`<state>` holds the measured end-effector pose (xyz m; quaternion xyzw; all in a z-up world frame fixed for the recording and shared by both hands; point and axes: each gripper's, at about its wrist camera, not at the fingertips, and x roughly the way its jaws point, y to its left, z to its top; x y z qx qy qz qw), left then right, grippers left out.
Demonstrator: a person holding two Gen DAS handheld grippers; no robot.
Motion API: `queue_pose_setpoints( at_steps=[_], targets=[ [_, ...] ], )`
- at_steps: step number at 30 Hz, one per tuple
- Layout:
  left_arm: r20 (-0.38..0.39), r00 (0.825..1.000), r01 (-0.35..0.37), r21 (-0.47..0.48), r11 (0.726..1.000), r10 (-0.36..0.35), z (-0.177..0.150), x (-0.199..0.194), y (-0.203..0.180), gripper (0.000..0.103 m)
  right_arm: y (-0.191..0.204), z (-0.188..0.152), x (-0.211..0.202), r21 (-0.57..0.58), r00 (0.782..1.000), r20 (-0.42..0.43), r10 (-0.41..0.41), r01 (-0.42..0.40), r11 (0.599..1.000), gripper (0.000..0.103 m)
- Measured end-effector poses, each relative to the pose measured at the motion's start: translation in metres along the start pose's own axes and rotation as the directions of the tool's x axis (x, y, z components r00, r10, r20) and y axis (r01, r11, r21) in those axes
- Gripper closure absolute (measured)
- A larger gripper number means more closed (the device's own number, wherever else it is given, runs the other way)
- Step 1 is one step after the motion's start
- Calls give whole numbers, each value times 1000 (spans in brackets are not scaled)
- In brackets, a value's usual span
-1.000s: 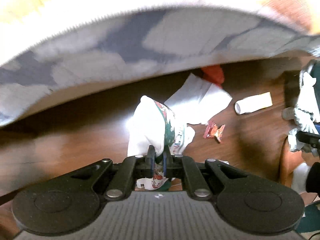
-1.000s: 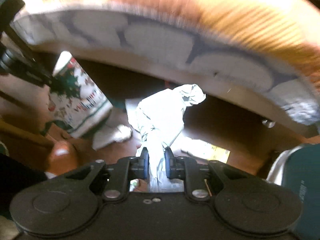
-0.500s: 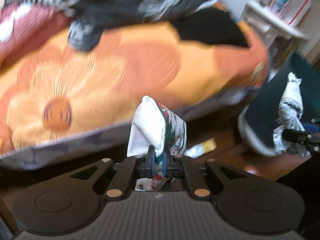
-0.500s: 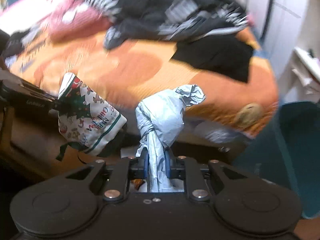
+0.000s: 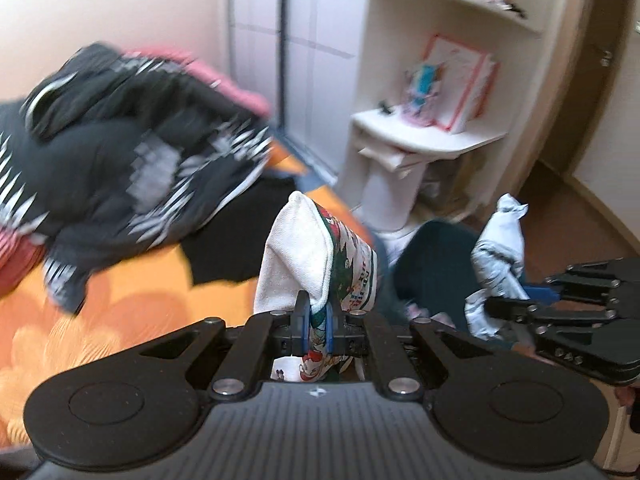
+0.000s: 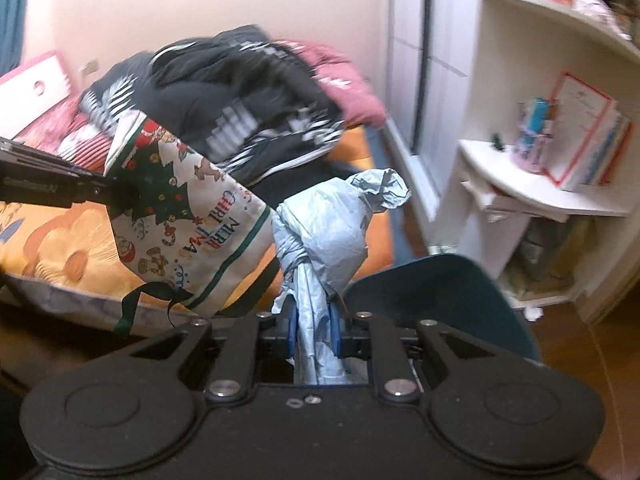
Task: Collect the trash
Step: 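Carry the Christmas bag and tissue over the teal bin and release both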
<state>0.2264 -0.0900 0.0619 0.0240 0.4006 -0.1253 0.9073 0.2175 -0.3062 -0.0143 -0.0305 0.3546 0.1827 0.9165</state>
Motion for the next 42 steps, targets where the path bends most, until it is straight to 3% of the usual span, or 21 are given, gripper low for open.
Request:
queue_pose_setpoints(
  at_steps=[7,14,27,42],
  targets=[
    [24,997,73,46,996,-74,39,25,-68,96,-64,-10,-6,90,996,-7,-92,92,992,88],
    [-12,992,122,68,990,-122,57,74,-121,96,-107,-31,20,180,990,-82,-112,126,976,87],
    [-197,974,127,68,990,-111,23,182,-160,96,-142,-66,81,319,969,-244,-45,124,940,86],
    [-349,936,95,114,989,-50,-12,247,-170,94,-146,-78,111,343,940,-340,-32,156,926,78]
  ],
)
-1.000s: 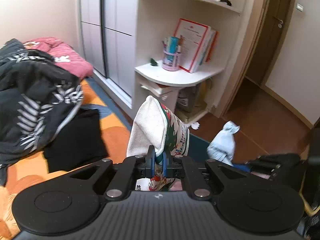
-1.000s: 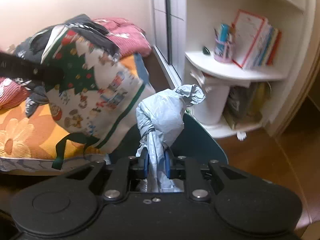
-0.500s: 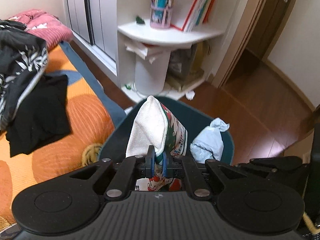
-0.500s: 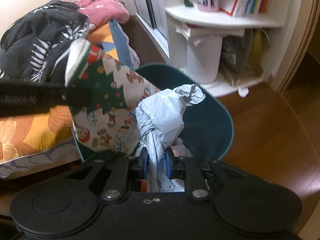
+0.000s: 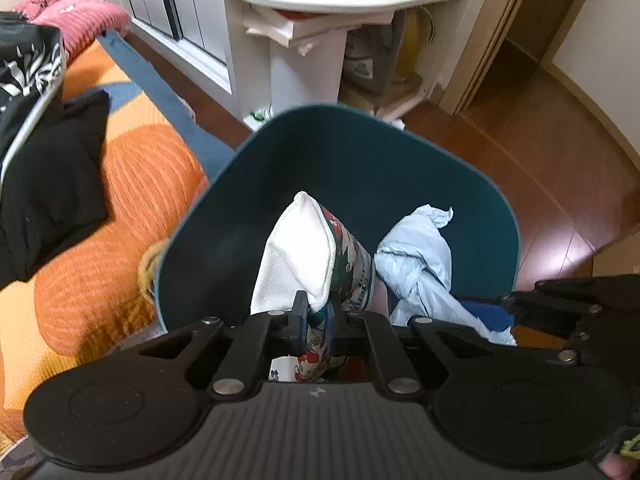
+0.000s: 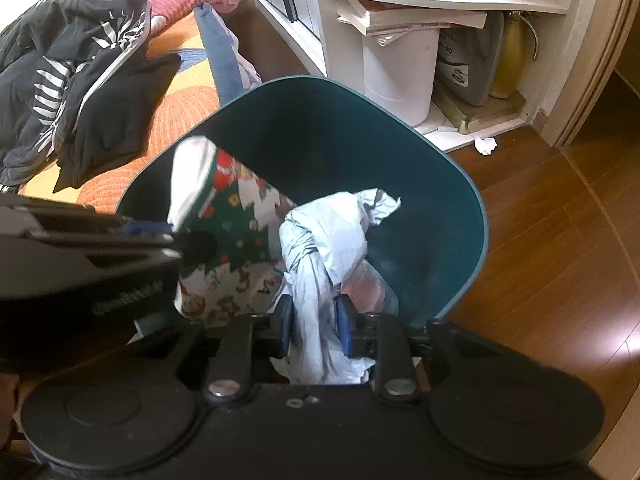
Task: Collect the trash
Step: 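Carry the Christmas bag and tissue over the teal bin and release both, then lower both open tools back under the bed to the remaining trash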
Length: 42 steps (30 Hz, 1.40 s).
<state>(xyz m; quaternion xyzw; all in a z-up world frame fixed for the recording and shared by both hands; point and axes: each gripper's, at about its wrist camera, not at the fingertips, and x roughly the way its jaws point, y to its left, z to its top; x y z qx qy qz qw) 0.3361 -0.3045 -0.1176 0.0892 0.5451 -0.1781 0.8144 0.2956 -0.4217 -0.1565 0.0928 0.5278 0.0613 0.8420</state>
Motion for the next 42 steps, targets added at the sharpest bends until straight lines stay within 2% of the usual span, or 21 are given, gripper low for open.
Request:
queue_pose_setpoints(
  at_steps=[4,7,8,9,10,11,12,27,38,42],
  targets=[
    [-31,999,8,-16,1000,-8,-4,6,1,92,0,-1,0,-4,1000,-12,0,0,1000,76],
    [-20,1000,19,-16,1000,-19,-7,2,2,91,1,-2,-1,-7,1000,-14,-5,5,1000,73],
    [-20,999,26,-19,999,-26,-7,0,2,85,1,-3,-3,-10,1000,-12,-8,8,1000,73],
    [-17,999,32,-24,999,-32,-8,-2,3,74,2,-4,-4,-12,1000,-10,-11,11,1000,71],
    [-12,999,33,-27,999,-33,-9,-4,4,67,3,-5,-6,-15,1000,-10,-14,14,1000,67],
    [-3,1000,29,-28,999,-29,-10,-8,5,52,4,-5,-7,-19,1000,-8,-17,17,1000,64],
    [11,1000,20,-31,999,-20,-11,-12,6,43,6,-6,-10,-24,1000,-3,-17,16,1000,62],
    [142,989,50,-92,995,-36,-34,-100,34,43,39,-16,-74,-97,995,95,21,-12,995,54],
    [243,970,42,-136,990,-7,-80,-179,75,43,88,-24,-122,-174,978,151,142,-115,978,53],
    [278,960,30,-172,985,19,-104,-206,99,34,112,-26,-134,-197,968,170,183,-148,969,53]
  ],
)
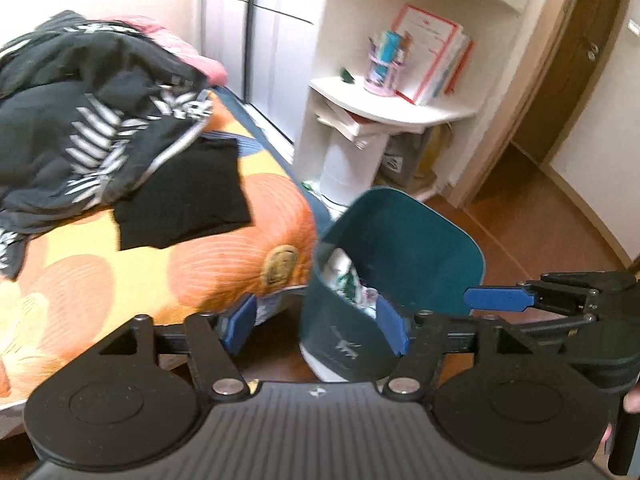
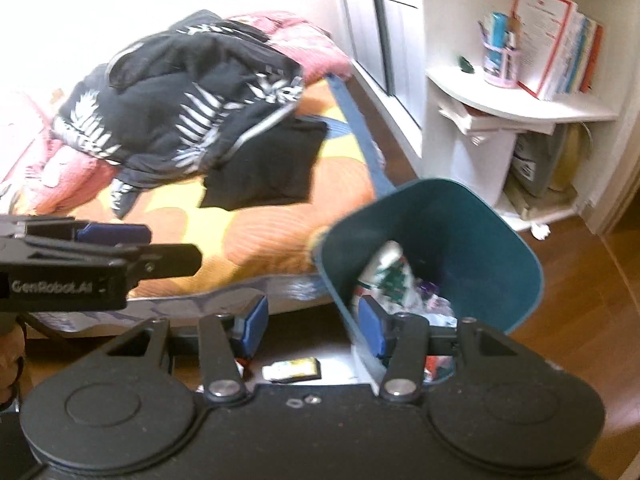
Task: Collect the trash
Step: 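Lower both open tools back under the bed to the remaining trash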
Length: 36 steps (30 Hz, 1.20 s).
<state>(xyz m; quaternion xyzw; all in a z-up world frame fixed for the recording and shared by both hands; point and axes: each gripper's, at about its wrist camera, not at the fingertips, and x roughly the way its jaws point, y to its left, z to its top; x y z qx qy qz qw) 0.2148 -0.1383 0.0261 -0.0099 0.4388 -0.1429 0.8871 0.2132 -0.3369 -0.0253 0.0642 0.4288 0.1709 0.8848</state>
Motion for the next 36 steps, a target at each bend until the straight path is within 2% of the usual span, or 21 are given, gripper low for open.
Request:
queue_pose_setpoints(
  at_steps=[5,7,11,17,20,23,25,28,32,36],
  targets=[
    [28,999,-43,-61,997,45,-19,-28,41,28,32,1,2,-26,998,8,62,-61,998,52],
    [33,997,-60,-81,995,63,-29,-35,57,23,47,0,10,-47,997,-4,81,-81,996,52],
    [36,994,-99,-101,990,103,-51,-43,86,22,75,-5,30,-72,995,-37,91,-94,993,52],
    [14,990,-140,-142,980,143,-84,-35,132,5,110,-18,72,-92,985,-125,118,-130,987,52],
    [-30,987,-158,-175,972,155,-99,-17,159,3,121,-27,101,-71,974,-184,135,-150,986,51],
    [-88,981,-186,-195,963,171,-116,7,188,3,127,-39,136,-35,949,-264,171,-186,982,51],
    [-129,973,-213,-193,958,190,-129,29,207,3,130,-49,164,-26,936,-313,161,-178,984,51],
    [-196,958,-243,-176,954,208,-150,61,232,3,130,-60,207,8,917,-376,131,-138,990,51],
    [-292,937,-248,-162,955,194,-177,105,262,3,125,-76,262,72,891,-446,89,-64,995,51],
    [-379,906,-241,-102,965,186,-204,148,285,3,110,-94,315,168,869,-490,62,24,986,52]
  ],
)
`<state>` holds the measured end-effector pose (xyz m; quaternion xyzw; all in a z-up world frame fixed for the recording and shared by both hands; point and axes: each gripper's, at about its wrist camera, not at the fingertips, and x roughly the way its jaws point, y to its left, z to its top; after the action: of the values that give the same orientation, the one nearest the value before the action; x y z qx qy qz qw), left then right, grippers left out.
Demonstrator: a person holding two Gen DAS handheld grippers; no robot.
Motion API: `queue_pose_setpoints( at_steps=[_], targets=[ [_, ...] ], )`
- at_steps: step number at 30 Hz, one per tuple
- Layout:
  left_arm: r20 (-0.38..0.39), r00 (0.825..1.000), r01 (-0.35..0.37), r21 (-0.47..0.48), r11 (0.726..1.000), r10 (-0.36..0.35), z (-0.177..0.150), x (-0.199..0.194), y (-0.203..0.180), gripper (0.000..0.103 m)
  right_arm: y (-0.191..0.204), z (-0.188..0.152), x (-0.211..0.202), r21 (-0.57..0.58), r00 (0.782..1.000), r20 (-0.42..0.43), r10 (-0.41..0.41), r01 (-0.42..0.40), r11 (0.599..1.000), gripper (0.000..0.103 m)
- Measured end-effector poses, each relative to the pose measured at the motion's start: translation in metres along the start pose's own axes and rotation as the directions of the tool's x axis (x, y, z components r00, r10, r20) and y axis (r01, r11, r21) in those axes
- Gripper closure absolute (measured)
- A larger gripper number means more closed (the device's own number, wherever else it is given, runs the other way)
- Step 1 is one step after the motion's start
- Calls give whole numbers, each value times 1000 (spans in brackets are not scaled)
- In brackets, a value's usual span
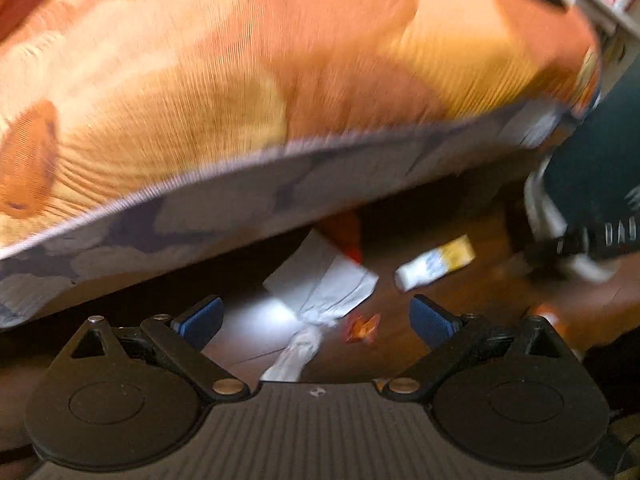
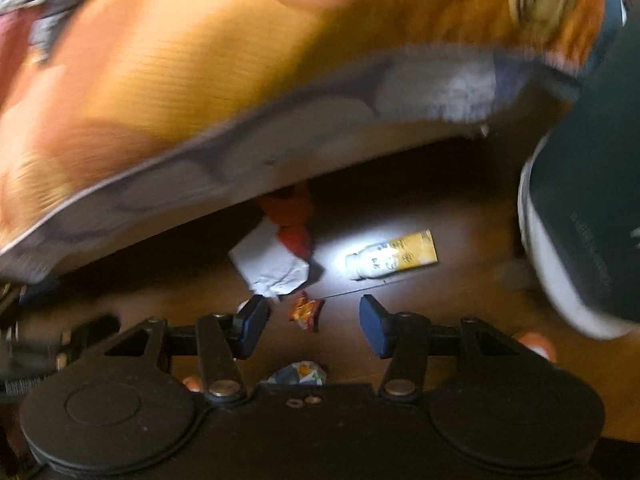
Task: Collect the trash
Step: 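Lower both open tools back under the bed to the remaining trash, then grasp the white knotted tissue with the left gripper while the right grasps the yellow milk carton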
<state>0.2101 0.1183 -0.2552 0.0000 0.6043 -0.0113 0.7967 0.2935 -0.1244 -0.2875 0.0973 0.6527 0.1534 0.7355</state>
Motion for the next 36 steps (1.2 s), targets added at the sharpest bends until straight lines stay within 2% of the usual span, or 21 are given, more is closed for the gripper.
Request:
queue_pose_setpoints(
  at_steps=[3,7,12,16,19,21,23,27,31,34,36],
  targets=[
    [-59,998,-17,54,998,20,-7,40,7,3,-19,5,40,119,999,-23,-30,33,992,52],
    [-149,989,4,33,999,1,-19,88,19,3,-44,11,81,251,997,-42,-68,76,965,52],
    [-214,977,12,67,998,3,-24,133,22,3,-73,19,122,417,995,-38,-91,99,904,52],
    [-252,967,35,51,998,-21,-29,165,25,3,-86,26,150,521,995,-51,-91,104,847,52],
    [-283,958,55,45,997,-40,-35,189,25,3,-92,28,172,565,991,-81,-105,133,814,52],
    [-313,946,87,5,996,-81,-40,206,30,3,-96,27,183,596,988,-95,-118,151,789,52],
    [-335,937,89,-34,995,-96,-46,219,36,4,-99,27,193,623,988,-91,-123,153,767,52],
    [-357,929,88,-45,995,-98,-55,239,40,4,-105,27,209,632,983,-112,-146,184,753,51],
    [-374,922,87,-60,994,-103,-60,257,40,11,-99,30,216,613,971,-127,-202,237,754,47],
    [-379,920,96,-41,995,-104,-61,266,33,14,-90,33,219,576,954,-164,-251,300,760,48],
    [-382,918,101,-23,995,-102,-62,272,28,20,-90,31,217,587,954,-164,-252,299,752,50]
  ],
)
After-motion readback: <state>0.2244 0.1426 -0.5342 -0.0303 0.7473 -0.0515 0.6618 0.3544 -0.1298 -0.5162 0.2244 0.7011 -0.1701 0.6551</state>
